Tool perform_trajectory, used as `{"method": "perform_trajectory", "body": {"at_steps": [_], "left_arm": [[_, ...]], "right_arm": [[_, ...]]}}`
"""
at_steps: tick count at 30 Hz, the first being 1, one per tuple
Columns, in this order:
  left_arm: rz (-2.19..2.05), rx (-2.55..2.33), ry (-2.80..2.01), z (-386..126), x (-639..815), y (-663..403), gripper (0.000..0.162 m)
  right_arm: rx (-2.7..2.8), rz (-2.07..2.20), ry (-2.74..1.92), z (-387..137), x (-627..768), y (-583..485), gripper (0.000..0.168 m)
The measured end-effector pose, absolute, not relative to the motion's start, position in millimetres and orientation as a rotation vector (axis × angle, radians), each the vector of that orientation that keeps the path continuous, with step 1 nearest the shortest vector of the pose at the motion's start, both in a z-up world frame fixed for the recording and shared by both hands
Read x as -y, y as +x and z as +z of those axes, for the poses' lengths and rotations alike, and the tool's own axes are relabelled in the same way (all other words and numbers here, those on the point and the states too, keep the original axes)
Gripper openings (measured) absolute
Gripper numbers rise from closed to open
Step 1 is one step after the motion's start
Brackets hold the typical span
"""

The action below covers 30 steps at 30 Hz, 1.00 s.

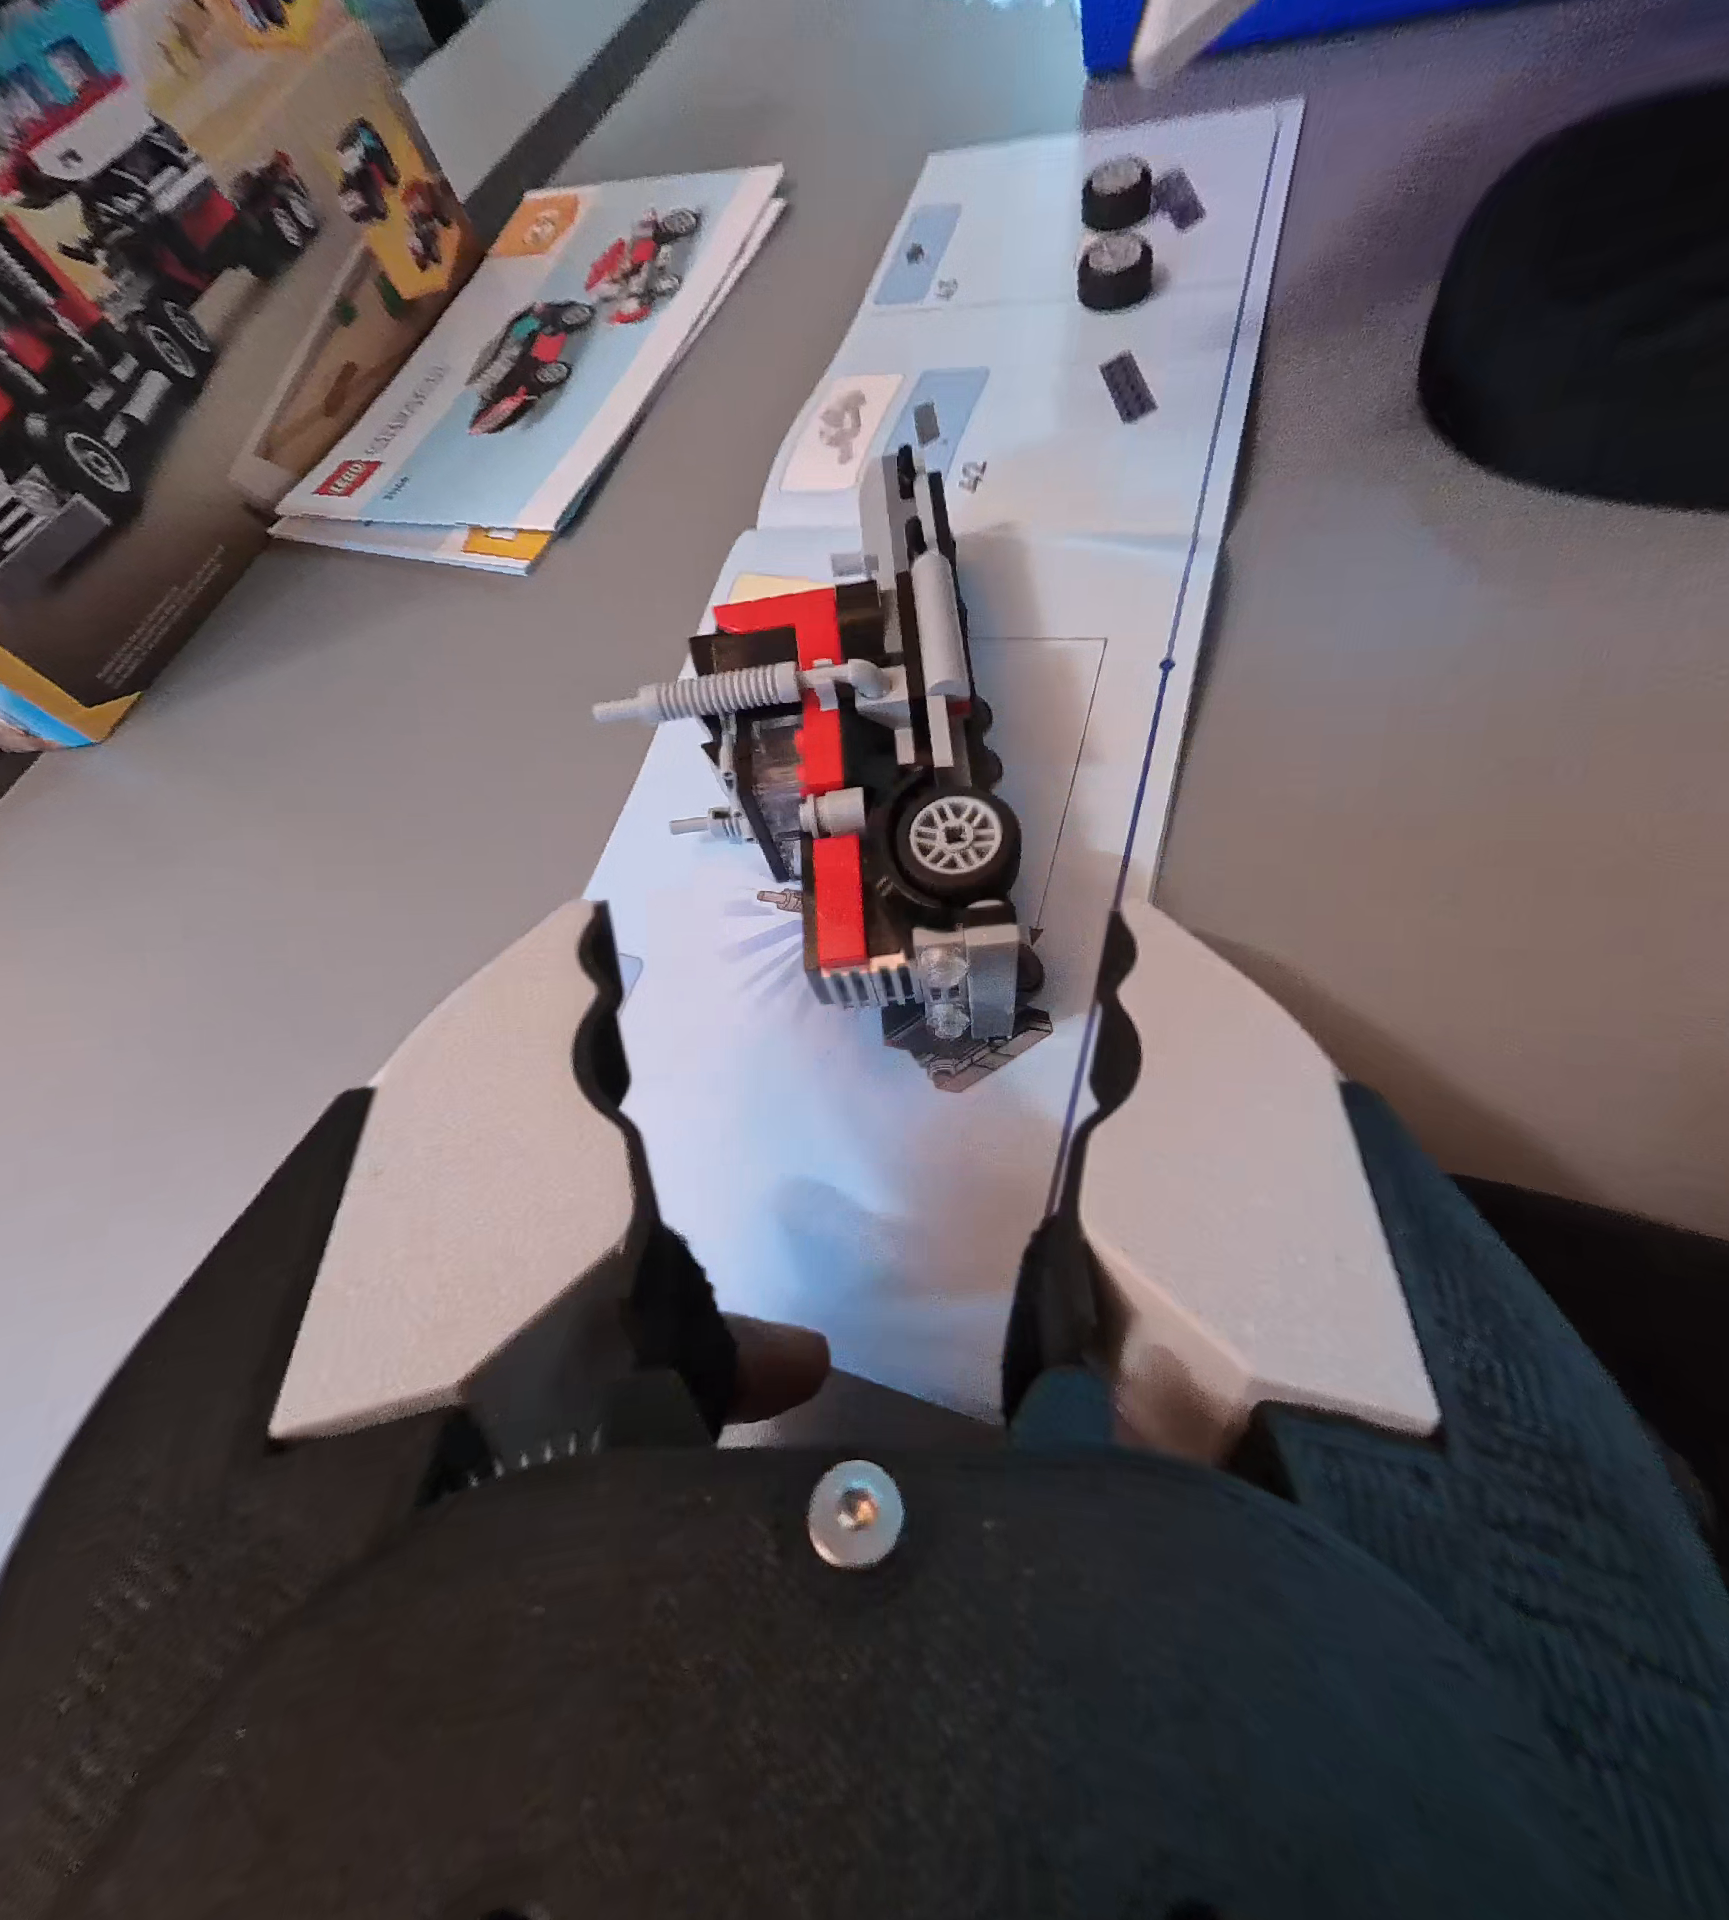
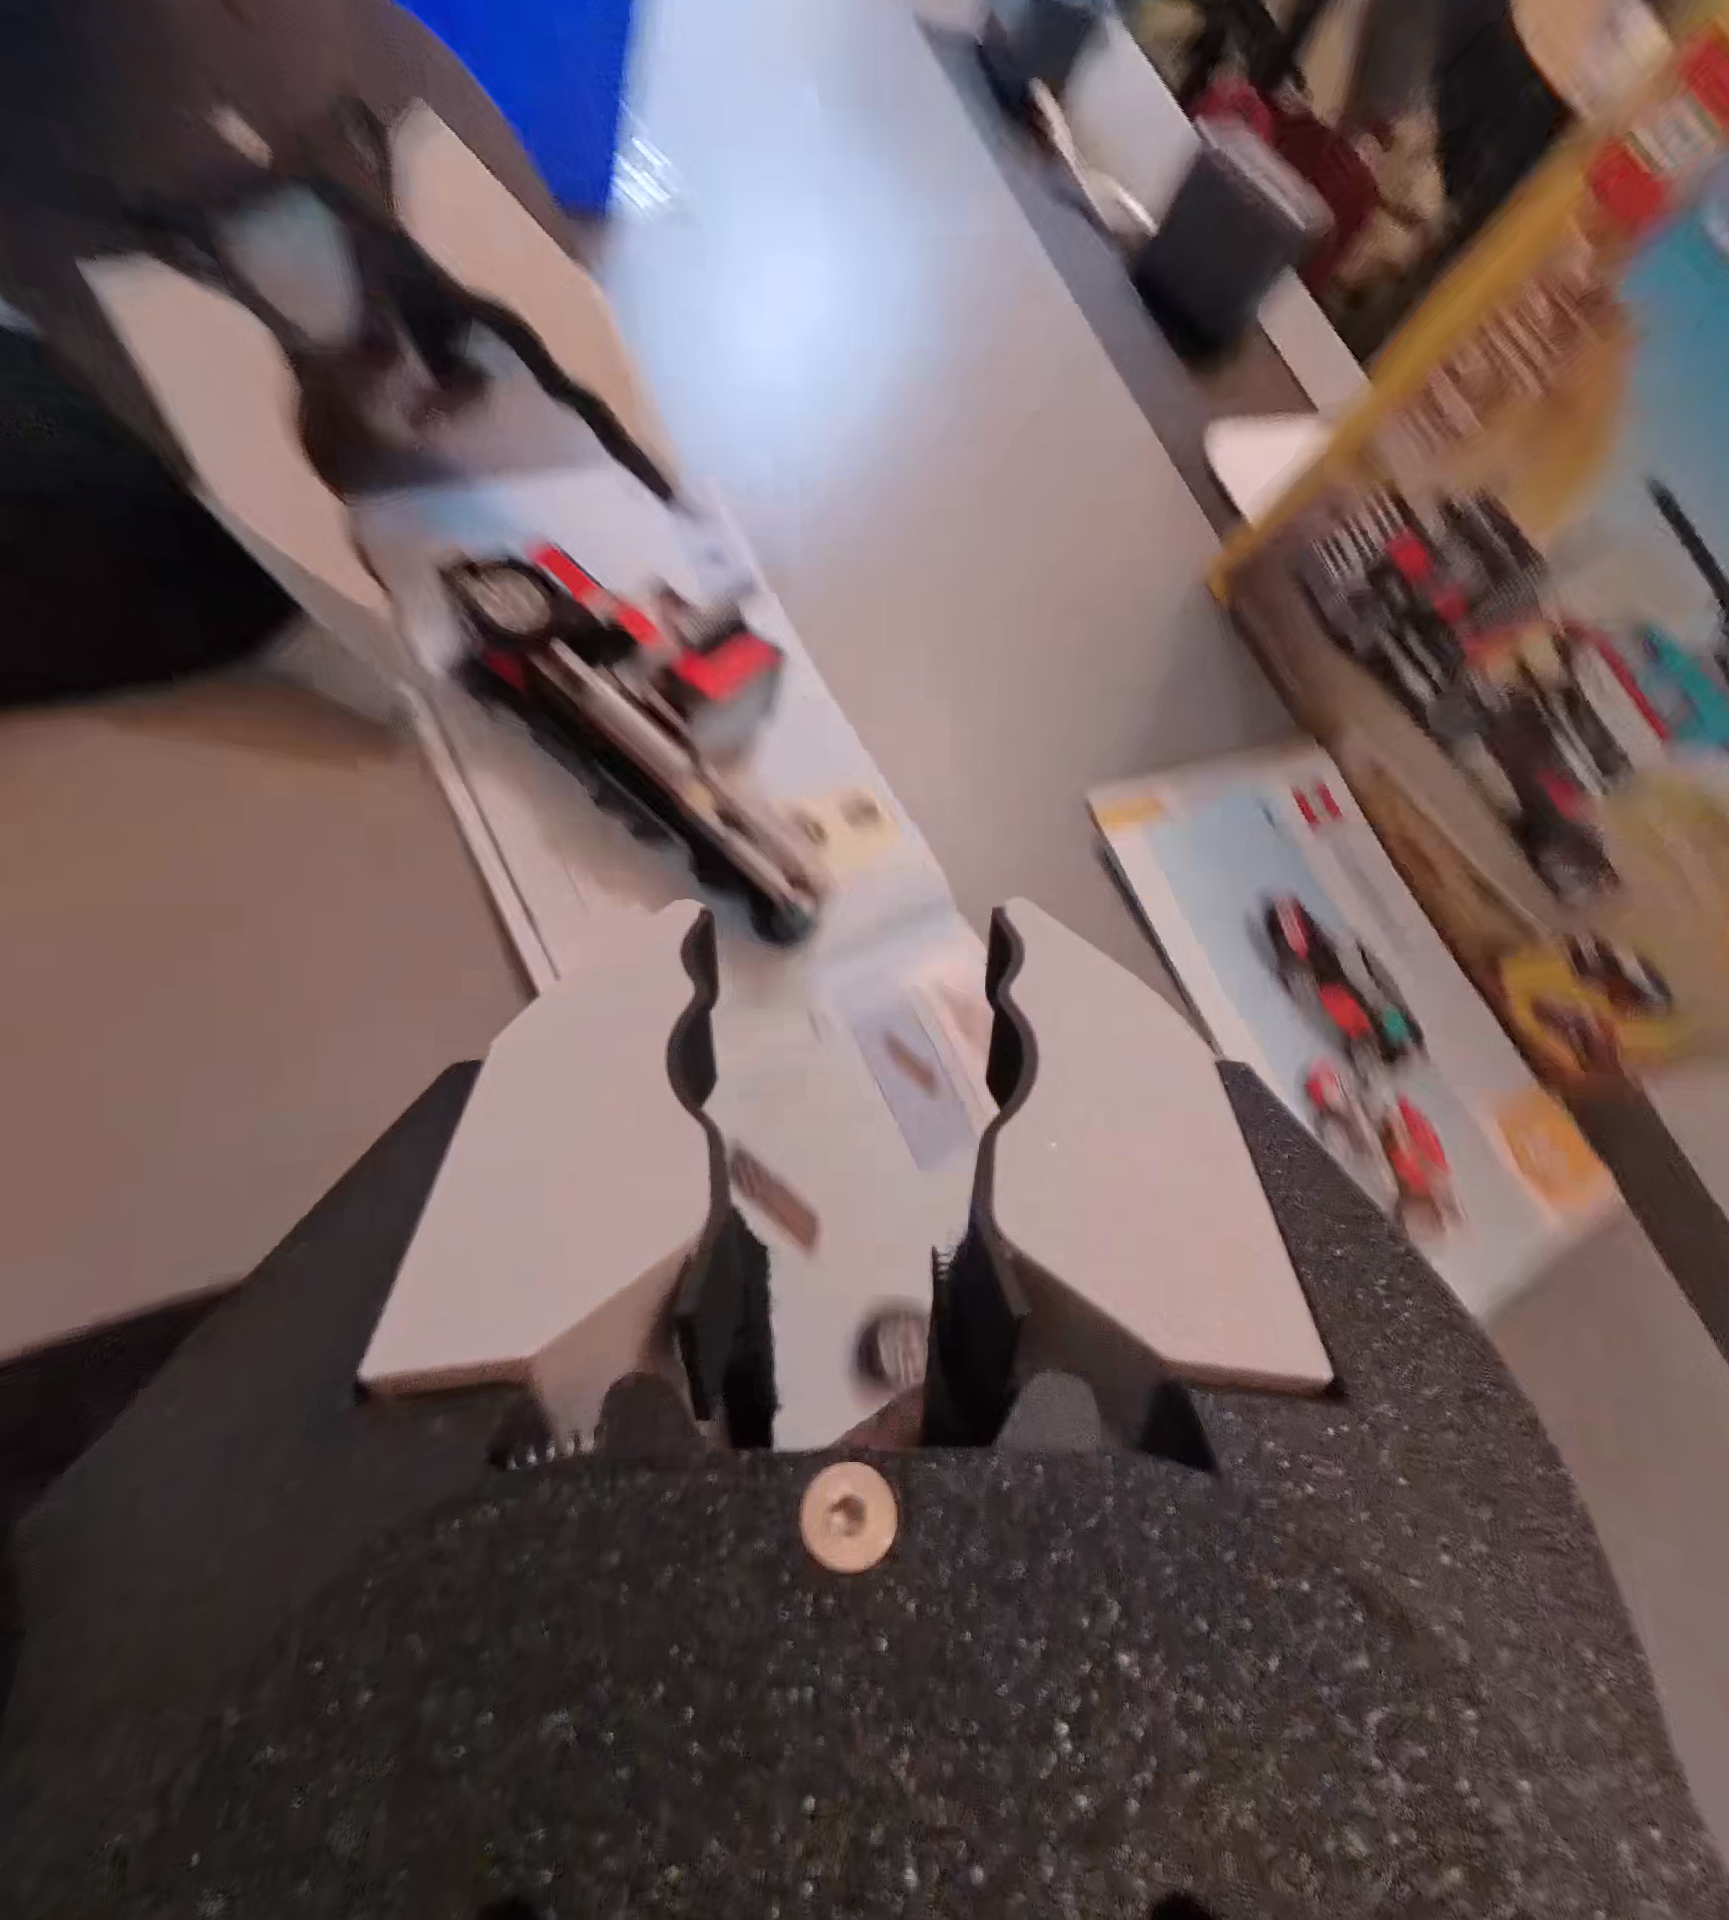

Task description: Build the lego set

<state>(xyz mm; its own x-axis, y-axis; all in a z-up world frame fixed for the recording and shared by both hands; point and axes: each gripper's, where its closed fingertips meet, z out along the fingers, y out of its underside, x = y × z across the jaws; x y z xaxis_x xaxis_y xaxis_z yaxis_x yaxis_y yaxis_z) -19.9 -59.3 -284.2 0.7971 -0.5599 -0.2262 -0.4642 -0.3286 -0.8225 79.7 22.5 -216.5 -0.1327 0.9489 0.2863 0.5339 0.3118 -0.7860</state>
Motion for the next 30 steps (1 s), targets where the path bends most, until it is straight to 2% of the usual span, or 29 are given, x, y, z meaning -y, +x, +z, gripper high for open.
{"method": "perform_trajectory", "body": {"at_steps": [4, 11, 15, 18, 20, 24, 30], "left_arm": [[-0.224, -0.700, -1.960, -275, 65, -21, 0.099], [-0.208, -0.570, -2.004, -265, 57, -24, 0.093], [-0.242, -0.578, -2.044, -258, 52, -14, 0.091], [-0.230, -0.562, -2.087, -265, 45, -12, 0.091], [-0.216, -0.546, -2.109, -273, 41, -12, 0.091], [-0.205, -0.558, -2.126, -282, 37, -11, 0.087], [-0.220, -0.595, -2.092, -285, 34, -6, 0.075]], "right_arm": [[1.648, 0.618, -1.644, -243, -54, 132, 0.057], [1.487, 0.462, -1.904, -280, -78, 168, 0.031], [1.584, 0.530, -1.911, -291, -69, 156, 0.028], [1.631, 0.471, -1.920, -300, -75, 155, 0.029], [1.652, 0.515, -1.930, -304, -73, 151, 0.024], [1.696, 0.502, -1.894, -302, -73, 147, 0.021], [1.793, 0.776, -1.552, -253, -26, 90, 0.021]]}}
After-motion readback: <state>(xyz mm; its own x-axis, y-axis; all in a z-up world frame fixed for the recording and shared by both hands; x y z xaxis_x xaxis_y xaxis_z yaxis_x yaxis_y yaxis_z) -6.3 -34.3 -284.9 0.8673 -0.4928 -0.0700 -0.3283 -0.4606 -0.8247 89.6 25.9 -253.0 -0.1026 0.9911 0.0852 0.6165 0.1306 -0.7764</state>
